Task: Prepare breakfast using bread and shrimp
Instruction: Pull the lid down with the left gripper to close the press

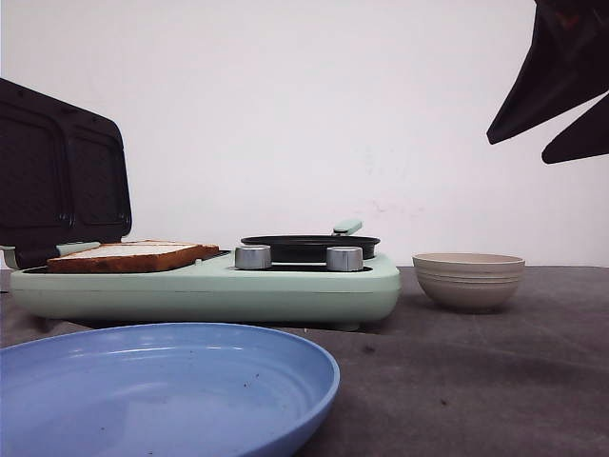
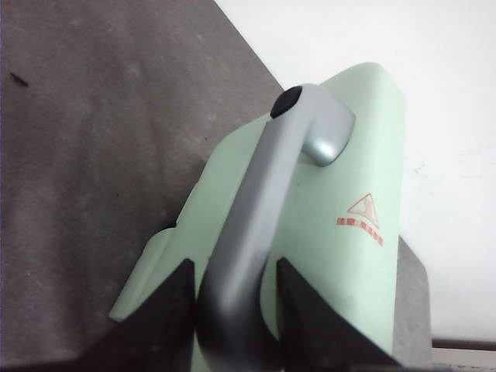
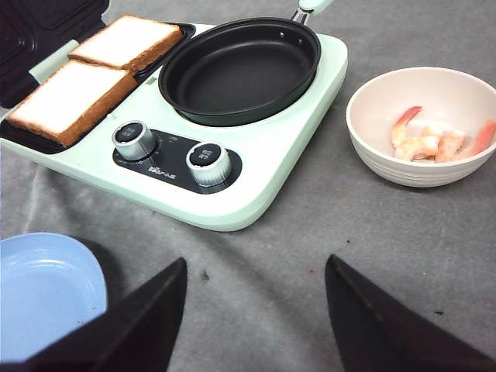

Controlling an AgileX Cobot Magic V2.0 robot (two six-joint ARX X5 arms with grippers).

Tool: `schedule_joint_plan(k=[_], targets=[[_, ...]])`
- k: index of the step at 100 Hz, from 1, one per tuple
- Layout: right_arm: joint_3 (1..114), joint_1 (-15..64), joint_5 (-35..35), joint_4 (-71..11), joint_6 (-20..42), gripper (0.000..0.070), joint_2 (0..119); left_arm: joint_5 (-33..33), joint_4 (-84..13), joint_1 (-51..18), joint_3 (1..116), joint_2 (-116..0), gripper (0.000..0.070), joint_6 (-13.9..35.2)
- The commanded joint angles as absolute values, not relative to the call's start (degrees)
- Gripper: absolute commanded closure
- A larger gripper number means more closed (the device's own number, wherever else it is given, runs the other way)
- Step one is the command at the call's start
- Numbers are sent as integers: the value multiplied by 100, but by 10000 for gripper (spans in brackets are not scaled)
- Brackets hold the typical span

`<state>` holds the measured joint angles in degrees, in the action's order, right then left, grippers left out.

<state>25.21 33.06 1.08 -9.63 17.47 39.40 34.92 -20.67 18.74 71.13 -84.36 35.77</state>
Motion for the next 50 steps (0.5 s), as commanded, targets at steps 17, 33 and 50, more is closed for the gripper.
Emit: schedule_joint_plan(k=[17, 33, 50], targets=[[2545, 3356, 97, -904, 1909, 359, 3957, 3197, -2377, 1422, 7166, -8545, 696, 2735], [2545, 3356, 95, -904, 1911, 359, 3957, 2895, -2550, 1044, 7166, -8545, 696, 2399], [2545, 3356, 91, -906, 1914, 360, 3957, 2668, -2598, 644, 7166, -8545, 696, 2281]])
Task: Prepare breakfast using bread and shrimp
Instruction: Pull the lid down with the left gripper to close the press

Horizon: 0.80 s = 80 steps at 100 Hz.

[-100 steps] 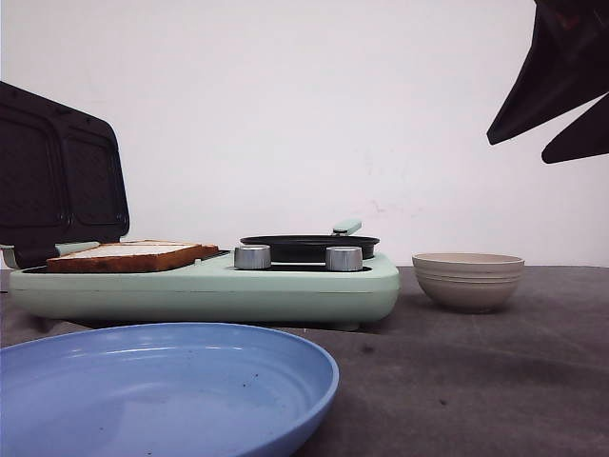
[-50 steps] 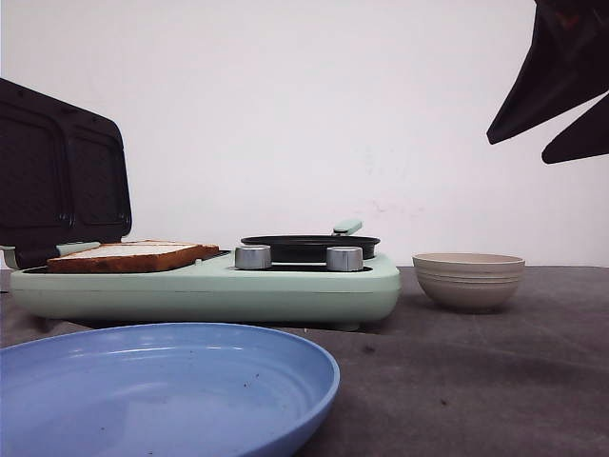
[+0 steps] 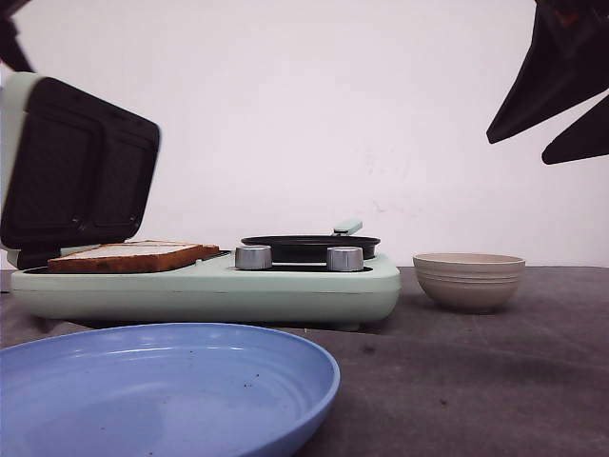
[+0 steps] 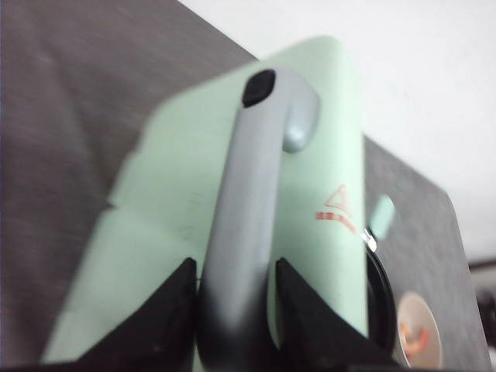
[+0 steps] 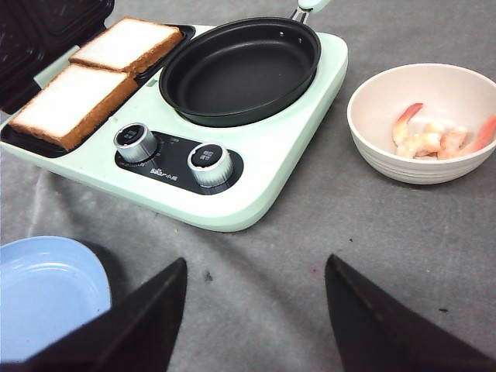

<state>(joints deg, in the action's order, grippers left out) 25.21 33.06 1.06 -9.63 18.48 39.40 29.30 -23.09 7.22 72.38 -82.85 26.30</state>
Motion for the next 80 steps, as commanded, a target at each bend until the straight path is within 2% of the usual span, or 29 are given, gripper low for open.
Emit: schedule_joint_plan(k=[1, 80], targets=[[2545, 3356, 91, -906, 1914, 359, 3957, 2661, -2598, 622, 7166, -8545, 696, 2272], [2545, 3363, 86, -932, 1953, 359, 3957, 1116, -2718, -1260, 7166, -8829, 696, 1608]])
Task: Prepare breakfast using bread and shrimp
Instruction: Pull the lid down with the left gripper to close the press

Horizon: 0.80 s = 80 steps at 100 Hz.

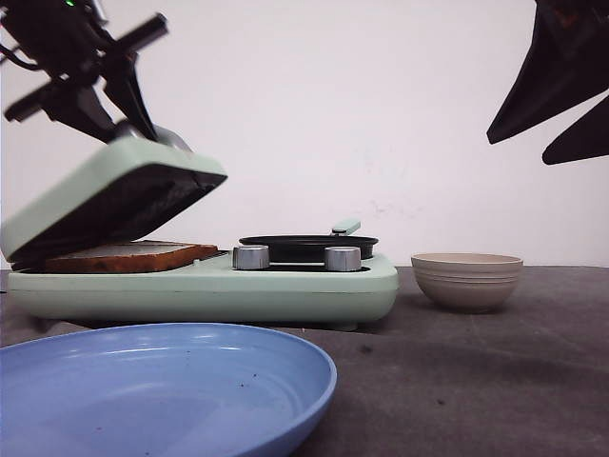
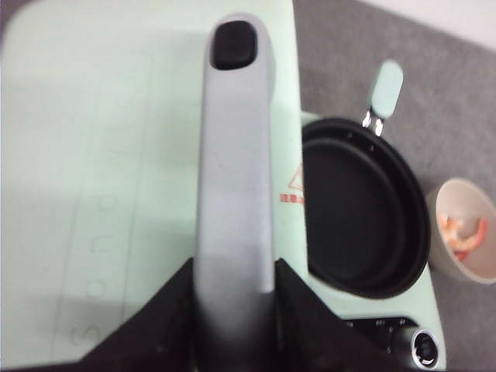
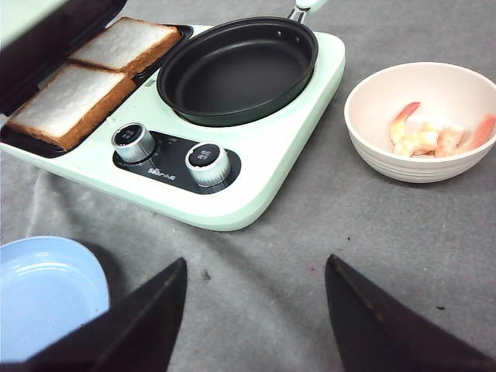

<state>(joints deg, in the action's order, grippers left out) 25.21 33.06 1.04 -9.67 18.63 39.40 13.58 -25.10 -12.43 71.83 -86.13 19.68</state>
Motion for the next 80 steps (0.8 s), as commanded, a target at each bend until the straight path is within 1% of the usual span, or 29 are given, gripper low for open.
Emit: schedule_joint_plan(k=[1, 26, 55, 60, 67, 71, 74, 80], targets=[[2545, 3363, 86, -932, 1955, 359, 3957, 1114, -2729, -1278, 7166, -8849, 696, 1601], [2545, 3363, 86, -952, 1953, 359, 3957, 843, -2808, -1623, 7166, -9325, 696, 1559], [2545, 3363, 91, -987, 1949, 359, 3957, 838, -2722, -1675, 7166, -9400, 692, 1564], [2545, 3363, 93, -987, 1949, 359, 3957, 843, -2724, -1675, 7166, -9400, 670, 1564], [2545, 3363, 93, -987, 1949, 360, 3957, 862, -2722, -1675, 7166, -9400, 662, 1564], [2545, 3363, 93, -987, 1946, 359, 3957, 867, -2720, -1675, 7166, -9400, 644, 1564], [2545, 3363, 91, -989, 1946, 359, 3957, 886, -2718, -1675, 7166, -9400, 612, 1562], [2545, 3363, 91, -989, 1949, 359, 3957, 899, -2703, -1675, 7166, -9400, 499, 1562]])
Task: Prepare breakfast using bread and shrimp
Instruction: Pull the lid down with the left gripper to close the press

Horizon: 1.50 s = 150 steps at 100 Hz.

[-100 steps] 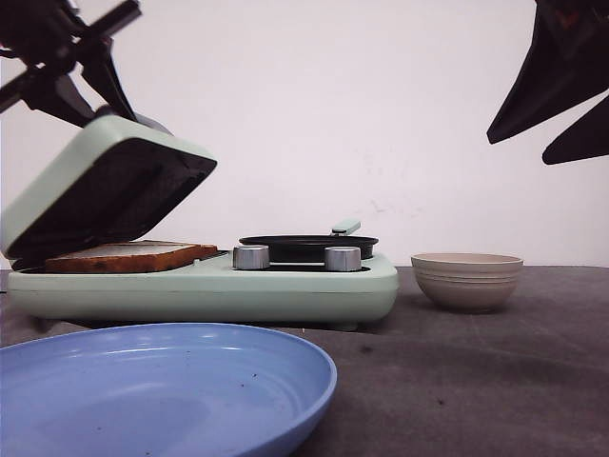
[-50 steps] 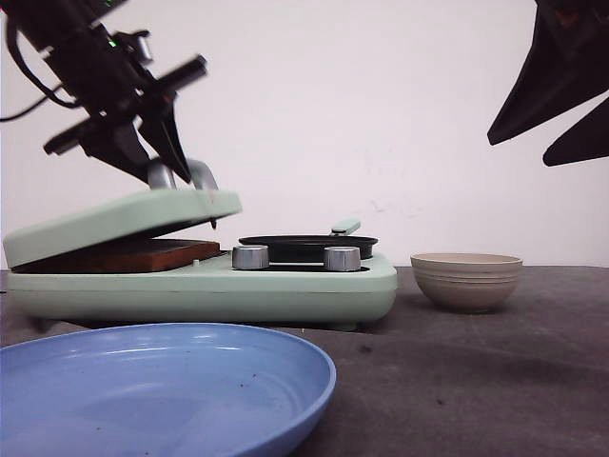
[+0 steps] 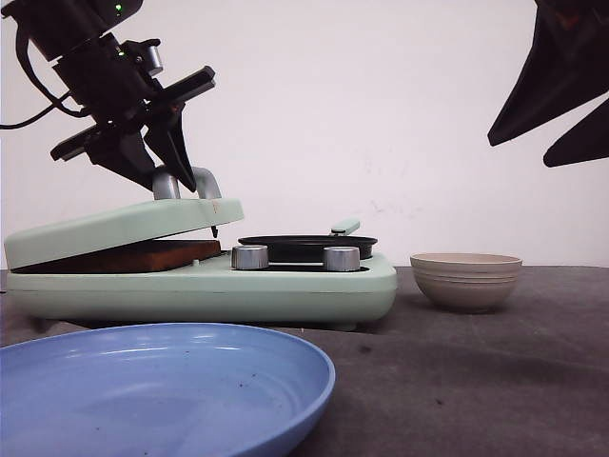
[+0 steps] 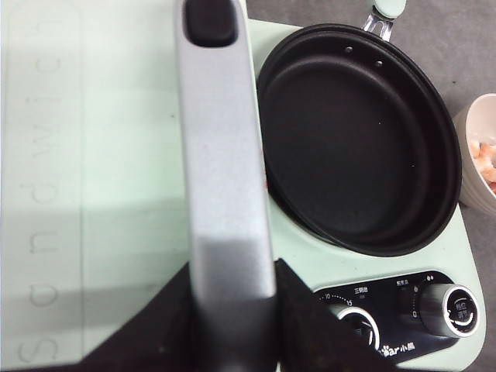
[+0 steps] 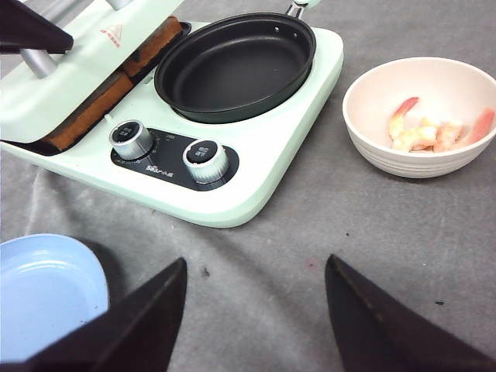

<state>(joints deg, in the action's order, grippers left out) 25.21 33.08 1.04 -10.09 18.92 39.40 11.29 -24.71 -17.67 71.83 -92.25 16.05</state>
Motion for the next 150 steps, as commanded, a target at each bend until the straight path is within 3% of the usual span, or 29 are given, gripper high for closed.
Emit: schedule_joint_plan(k=[1, 8, 15, 60, 85, 105, 126, 150], targets=[[2545, 3363, 91, -989, 1949, 359, 3957, 899, -2700, -1675, 7166, -9400, 491, 1562], [2545, 3363, 91, -989, 1949, 359, 3957, 902, -2668, -1675, 7166, -9400, 384, 1562], [2545, 3363, 89, -989, 1949, 359, 3957, 906, -2644, -1675, 7166, -9397, 340, 1564], [2545, 3363, 89, -991, 1949, 359, 3957, 1186, -2132, -1673, 7168, -8565, 342, 1509], [2545, 3363, 86, -1035, 1946, 359, 3955, 1175, -1968, -1673, 7168, -7448, 346, 923], [2545, 3363, -117, -1076, 1949, 359, 3951, 1160, -1990, -1673, 7168, -6539, 348, 764], [2550, 3363, -222, -1076, 1951, 359, 3951, 1081, -2248, -1673, 7168, -5664, 349, 523], [2558, 3361, -213, -1072, 2027, 359, 3953, 565, -3072, -1673, 7161, -4971, 349, 141]])
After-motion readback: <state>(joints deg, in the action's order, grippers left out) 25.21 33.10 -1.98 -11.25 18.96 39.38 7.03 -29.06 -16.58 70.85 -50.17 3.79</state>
